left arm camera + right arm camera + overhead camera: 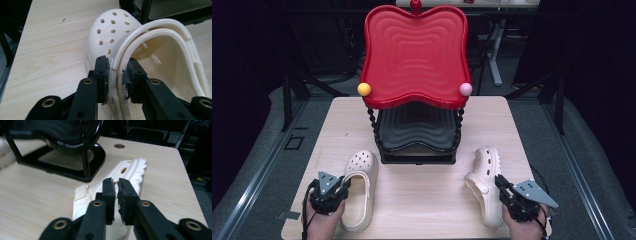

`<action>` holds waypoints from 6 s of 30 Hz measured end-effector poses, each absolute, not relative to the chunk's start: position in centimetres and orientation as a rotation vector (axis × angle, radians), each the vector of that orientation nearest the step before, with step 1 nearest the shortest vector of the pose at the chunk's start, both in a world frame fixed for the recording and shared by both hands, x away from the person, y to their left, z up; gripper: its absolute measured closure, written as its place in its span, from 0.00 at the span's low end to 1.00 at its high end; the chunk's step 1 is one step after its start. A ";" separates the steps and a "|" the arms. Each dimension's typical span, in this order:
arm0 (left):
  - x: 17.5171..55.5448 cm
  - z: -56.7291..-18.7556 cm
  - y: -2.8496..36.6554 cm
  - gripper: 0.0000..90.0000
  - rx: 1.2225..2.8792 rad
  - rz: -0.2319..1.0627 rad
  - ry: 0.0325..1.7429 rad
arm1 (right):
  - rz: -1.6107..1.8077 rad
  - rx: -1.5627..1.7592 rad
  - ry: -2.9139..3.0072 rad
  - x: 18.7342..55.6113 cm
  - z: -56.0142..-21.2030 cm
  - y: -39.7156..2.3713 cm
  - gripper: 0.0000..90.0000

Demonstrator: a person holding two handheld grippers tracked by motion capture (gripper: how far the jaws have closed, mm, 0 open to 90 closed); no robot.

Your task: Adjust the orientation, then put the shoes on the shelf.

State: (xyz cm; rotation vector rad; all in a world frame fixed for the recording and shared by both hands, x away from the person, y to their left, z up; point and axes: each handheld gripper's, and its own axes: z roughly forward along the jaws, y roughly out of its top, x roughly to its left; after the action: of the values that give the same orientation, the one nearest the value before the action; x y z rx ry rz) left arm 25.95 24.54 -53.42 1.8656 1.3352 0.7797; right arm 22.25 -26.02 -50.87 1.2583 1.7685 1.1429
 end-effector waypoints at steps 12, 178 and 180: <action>25.8 -53.6 25.6 0.66 1.798 0.722 1.301 | 1.005 1.266 1.846 23.0 -51.4 -25.3 1.00; 25.7 -50.8 25.7 0.84 1.910 0.775 1.177 | 0.820 1.246 1.916 23.3 -49.6 -23.6 0.85; 25.3 -50.2 25.7 0.84 1.901 0.761 1.167 | 0.842 1.232 1.906 23.0 -49.0 -23.2 0.85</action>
State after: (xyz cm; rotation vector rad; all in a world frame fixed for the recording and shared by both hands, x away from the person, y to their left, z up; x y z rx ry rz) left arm 25.25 25.72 -50.19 1.9011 1.1673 0.7612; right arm 23.00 -23.21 -48.99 1.2317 1.9063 0.8418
